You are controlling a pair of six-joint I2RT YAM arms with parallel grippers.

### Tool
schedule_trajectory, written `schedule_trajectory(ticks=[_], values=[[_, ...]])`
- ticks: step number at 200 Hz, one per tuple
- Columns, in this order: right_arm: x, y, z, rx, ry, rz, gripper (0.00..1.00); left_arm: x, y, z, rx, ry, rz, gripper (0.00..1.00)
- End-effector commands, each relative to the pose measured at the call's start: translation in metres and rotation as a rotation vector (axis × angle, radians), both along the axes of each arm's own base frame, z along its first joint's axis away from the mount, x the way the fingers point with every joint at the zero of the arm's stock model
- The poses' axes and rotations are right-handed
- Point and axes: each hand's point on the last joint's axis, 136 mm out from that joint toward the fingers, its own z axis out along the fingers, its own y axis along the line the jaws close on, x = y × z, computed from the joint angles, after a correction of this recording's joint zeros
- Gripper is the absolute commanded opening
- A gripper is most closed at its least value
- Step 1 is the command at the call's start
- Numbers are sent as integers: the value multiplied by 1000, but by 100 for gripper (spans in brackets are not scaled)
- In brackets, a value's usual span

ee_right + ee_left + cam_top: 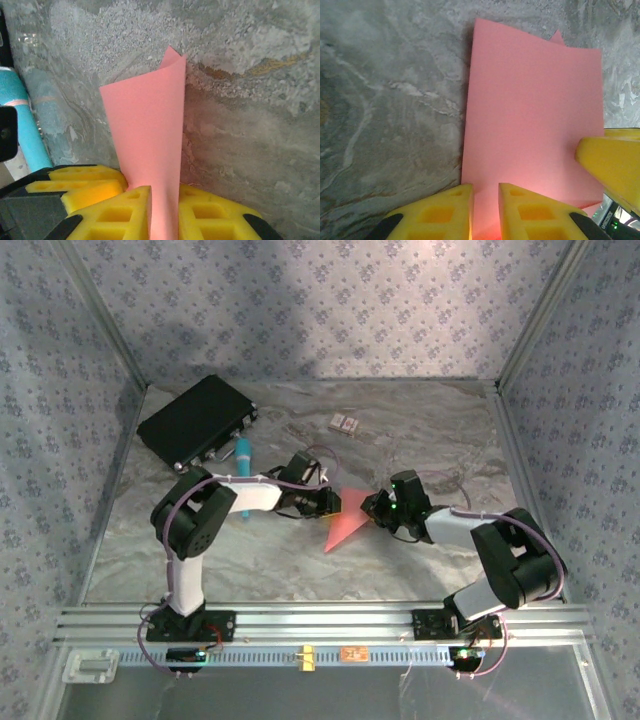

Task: Fold a paper plane with a square sheet of paper (pick it up from the middle)
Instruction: Fold the wing for the fifth time at the center of the table.

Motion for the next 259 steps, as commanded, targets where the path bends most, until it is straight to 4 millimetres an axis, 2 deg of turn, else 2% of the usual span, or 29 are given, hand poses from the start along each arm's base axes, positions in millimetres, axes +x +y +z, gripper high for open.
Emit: schedule_trajectory(ticks=[1,58,117,141,163,192,210,228,259], values=[[-4,-3,3,-4,-12,71,21,-9,0,-11,33,38,-27,20],[5,1,9,41,-47,202,19,-9,2,-14,47,39,-27,20],[9,2,2,44,-35,233,19,-8,2,-11,48,29,-24,20],[8,2,-1,51,-30,236,12,-6,2,-6,43,15,-23,22],[9,0,-1,52,-24,215,8,-2,5,6,43,-32,-9,27],[12,-8,3,53,-14,125,7,2,17,27,75,-143,19,40],[14,-12,7,65,-2,55,6,-3,24,37,129,-239,-15,47],[16,-15,11,77,5,-10,7,-16,21,44,207,-343,-101,50],[15,-17,19,104,-2,-69,8,-48,8,40,308,-454,-267,52]])
